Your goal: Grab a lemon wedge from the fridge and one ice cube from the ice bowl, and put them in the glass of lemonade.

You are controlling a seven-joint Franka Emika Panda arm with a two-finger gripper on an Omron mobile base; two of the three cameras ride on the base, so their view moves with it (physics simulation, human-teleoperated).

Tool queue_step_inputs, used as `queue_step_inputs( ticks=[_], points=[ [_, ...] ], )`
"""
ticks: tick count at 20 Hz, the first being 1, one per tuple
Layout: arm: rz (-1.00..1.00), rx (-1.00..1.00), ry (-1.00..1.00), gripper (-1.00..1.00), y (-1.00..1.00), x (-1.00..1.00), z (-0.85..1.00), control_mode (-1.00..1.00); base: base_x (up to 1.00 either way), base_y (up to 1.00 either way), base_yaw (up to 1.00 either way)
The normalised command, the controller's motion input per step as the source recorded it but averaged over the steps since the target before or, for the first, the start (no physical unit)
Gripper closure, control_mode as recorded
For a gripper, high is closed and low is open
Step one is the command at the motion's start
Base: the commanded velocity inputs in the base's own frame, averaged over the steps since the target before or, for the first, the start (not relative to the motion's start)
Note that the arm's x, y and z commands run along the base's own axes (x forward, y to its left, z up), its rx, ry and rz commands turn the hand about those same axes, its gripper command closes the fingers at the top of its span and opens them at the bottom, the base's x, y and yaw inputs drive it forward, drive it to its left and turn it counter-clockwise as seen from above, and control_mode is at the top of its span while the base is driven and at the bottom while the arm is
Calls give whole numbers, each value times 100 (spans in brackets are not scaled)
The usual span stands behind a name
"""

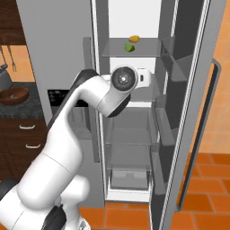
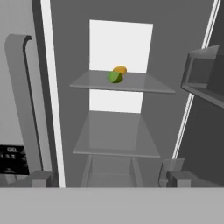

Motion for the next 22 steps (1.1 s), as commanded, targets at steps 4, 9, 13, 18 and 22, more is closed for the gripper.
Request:
queue_step_inputs(
  ticks=[4,9,13,18,22],
  points=[
    [0,0,0,-100,0,-11,5,-100,0,0,0],
    [9,0,0,-100,0,-14,1,-100,0,0,0],
    [5,0,0,-100,0,-1,0,100,3,0,6],
    [0,0,0,-100,0,0,0,100,8,0,29],
    [0,0,0,-100,0,0,0,100,4,0,38]
  ],
)
